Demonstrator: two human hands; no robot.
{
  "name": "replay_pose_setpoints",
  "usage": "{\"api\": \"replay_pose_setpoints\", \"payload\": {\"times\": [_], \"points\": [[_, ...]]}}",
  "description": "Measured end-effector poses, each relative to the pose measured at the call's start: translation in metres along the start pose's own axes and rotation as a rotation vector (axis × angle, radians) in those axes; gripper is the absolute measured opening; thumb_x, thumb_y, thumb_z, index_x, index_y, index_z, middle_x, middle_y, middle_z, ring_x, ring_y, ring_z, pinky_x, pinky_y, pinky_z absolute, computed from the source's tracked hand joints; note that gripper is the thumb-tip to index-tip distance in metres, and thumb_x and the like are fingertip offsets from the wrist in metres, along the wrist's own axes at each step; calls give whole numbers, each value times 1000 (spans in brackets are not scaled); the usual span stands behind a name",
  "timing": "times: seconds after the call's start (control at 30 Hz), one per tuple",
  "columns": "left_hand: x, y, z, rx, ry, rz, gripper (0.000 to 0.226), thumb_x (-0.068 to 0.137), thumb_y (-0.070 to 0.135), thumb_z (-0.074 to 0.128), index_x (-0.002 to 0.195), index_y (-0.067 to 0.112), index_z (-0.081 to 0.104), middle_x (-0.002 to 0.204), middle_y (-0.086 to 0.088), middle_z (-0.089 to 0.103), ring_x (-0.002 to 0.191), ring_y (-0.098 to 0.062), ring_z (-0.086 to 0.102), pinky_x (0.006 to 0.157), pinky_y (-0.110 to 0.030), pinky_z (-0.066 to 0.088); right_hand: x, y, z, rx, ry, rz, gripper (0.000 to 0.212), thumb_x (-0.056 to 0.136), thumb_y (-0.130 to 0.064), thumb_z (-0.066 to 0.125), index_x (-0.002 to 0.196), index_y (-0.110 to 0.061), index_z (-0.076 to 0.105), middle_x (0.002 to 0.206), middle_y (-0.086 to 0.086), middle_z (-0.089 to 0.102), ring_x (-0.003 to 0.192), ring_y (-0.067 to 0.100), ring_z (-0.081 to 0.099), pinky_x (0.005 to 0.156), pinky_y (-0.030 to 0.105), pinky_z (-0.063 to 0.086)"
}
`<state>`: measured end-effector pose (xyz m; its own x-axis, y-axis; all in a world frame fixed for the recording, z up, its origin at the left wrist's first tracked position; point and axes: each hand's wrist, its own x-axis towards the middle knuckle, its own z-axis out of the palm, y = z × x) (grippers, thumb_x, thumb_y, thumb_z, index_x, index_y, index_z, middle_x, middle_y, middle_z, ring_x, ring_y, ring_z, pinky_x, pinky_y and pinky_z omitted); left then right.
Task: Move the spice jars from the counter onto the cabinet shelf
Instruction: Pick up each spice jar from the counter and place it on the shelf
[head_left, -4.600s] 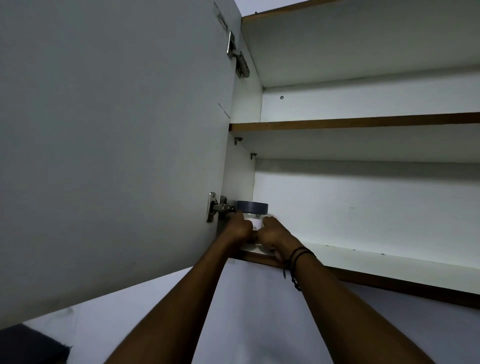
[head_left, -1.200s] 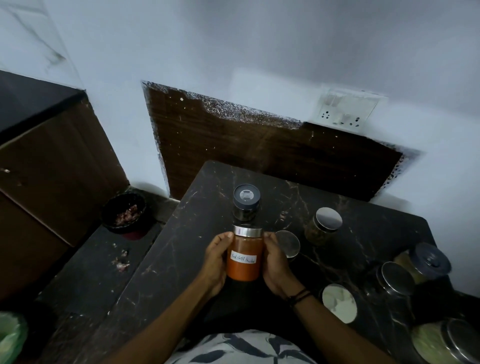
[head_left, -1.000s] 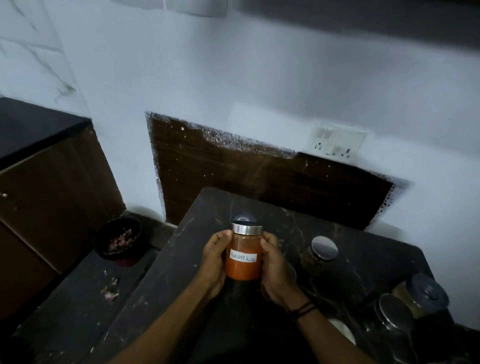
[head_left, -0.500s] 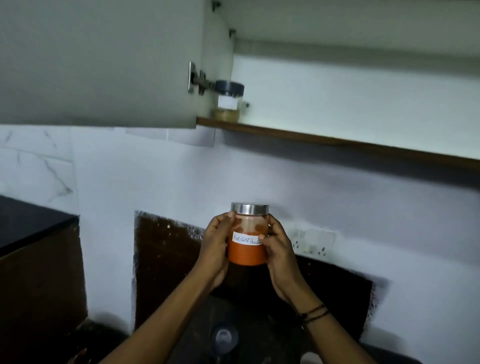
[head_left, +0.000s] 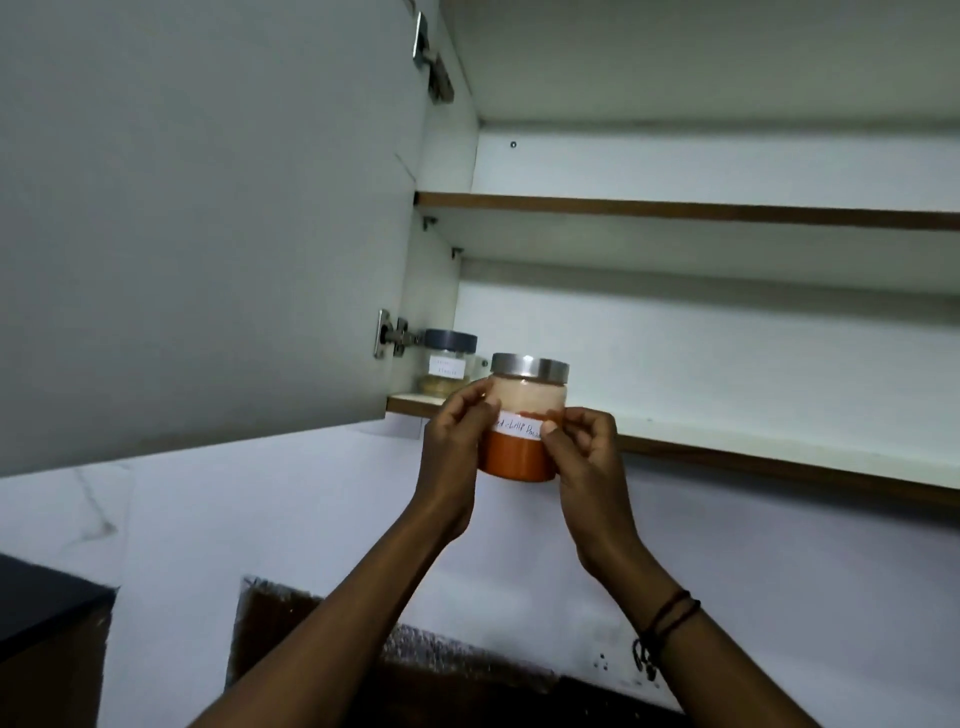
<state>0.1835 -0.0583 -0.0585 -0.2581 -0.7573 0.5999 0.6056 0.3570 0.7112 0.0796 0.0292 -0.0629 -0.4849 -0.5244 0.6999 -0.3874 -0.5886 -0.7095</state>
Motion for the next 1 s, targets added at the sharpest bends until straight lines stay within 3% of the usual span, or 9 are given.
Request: {"api": "replay_pose_setpoints", "payload": {"times": [0.2, 0.27, 0.33, 0.5, 0.6, 0.67, 0.77, 0.87, 1.0], "points": [[57, 22, 28, 159, 88, 106, 22, 96, 36, 62, 113, 23, 62, 107, 4, 70, 94, -10, 67, 66, -19, 52, 68, -24, 17, -275, 204, -140, 32, 96, -31, 57, 125, -19, 59, 117, -4, 61, 100, 14, 60, 75, 21, 47], [76, 20, 33, 233, 94, 110, 25, 98, 37, 57, 116, 19, 60, 110, -2, 69, 94, -13, 66, 70, -23, 53, 88, -21, 22, -330, 227, -134, 28, 96, -30, 58, 120, -17, 61, 112, -4, 62, 98, 13, 58, 69, 13, 41], [90, 15, 33, 324, 98, 92, 28, 101, 36, 51, 120, 17, 59, 116, -6, 67, 101, -19, 65, 82, -34, 57, 104, -13, 27, -372, 233, -88, 23, 95, -28, 60, 113, -14, 61, 108, -1, 63, 97, 16, 58, 65, 16, 38], [122, -2, 27, 518, 88, 56, 32, 105, 18, 37, 126, 11, 61, 124, -14, 65, 109, -27, 63, 99, -47, 53, 138, 11, 42, -579, 92, 34, 21, 96, -13, 55, 114, -5, 61, 119, 13, 64, 103, 26, 60, 78, 25, 40], [140, -9, 18, 582, 16, -21, 32, 101, 9, 41, 123, 12, 64, 123, -13, 67, 110, -27, 63, 100, -45, 52, 151, 18, 50, -573, -35, 85, 15, 93, -10, 57, 107, -7, 61, 114, 15, 65, 94, 27, 61, 73, 26, 43], [150, -13, 13, 645, -42, -73, 32, 99, 6, 46, 125, 12, 63, 123, -14, 68, 113, -30, 63, 103, -48, 51, 156, 22, 53, -541, -118, 124, 12, 90, -14, 63, 102, -12, 61, 106, 12, 65, 85, 22, 58, 60, 23, 42], [160, -16, 9, 745, -136, -84, 27, 93, 3, 53, 116, 5, 66, 115, -19, 70, 108, -34, 66, 100, -50, 52, 164, 31, 56, -508, -192, 178, 21, 85, -14, 71, 104, -7, 66, 97, 13, 68, 79, 24, 62, 54, 22, 43], [163, -17, 5, 843, -224, -58, 22, 92, 8, 58, 111, 2, 67, 110, -18, 72, 104, -33, 68, 98, -50, 53, 169, 37, 54, -433, -241, 251, 12, 86, -10, 68, 98, -6, 67, 86, 15, 66, 66, 20, 58, 52, 23, 42], [165, -22, 3, 867, -218, -49, 19, 90, 12, 59, 105, 5, 69, 104, -15, 73, 99, -30, 69, 92, -44, 55, 172, 40, 51, -409, -287, 258, 17, 89, -12, 68, 102, -2, 70, 88, 16, 68, 73, 23, 60, 58, 23, 45]]}}
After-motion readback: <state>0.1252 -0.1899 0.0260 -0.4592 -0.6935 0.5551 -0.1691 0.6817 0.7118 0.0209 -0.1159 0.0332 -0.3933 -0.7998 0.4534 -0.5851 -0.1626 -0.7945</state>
